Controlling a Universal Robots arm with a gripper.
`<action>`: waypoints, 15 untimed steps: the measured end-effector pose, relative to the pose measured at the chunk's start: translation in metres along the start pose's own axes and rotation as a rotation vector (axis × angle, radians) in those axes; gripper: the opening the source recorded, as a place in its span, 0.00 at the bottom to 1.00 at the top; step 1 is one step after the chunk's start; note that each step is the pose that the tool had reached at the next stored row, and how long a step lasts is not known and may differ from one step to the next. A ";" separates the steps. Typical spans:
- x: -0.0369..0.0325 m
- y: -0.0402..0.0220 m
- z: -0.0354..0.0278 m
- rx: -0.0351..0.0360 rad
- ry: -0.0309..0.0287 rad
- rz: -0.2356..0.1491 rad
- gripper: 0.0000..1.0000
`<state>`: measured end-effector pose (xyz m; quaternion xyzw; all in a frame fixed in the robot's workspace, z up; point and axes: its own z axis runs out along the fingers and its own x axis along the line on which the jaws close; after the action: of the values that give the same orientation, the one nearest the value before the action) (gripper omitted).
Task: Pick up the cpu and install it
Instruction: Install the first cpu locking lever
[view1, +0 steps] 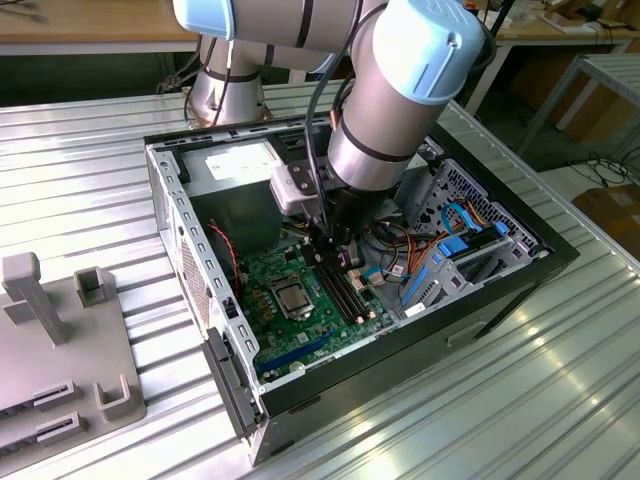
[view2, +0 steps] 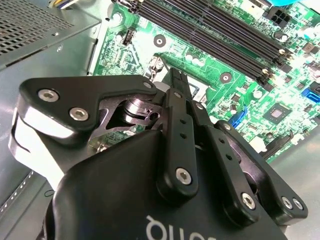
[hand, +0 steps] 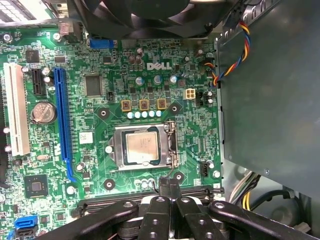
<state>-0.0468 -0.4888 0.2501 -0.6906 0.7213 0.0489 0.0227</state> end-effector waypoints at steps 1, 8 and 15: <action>0.0003 -0.0001 0.0001 0.0000 0.0000 0.000 0.11; 0.0013 0.0024 0.0013 -0.0001 0.0003 0.000 0.11; 0.0052 0.0033 0.0013 -0.0001 0.0001 0.000 0.11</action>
<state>-0.0504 -0.4937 0.2483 -0.6906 0.7212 0.0488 0.0226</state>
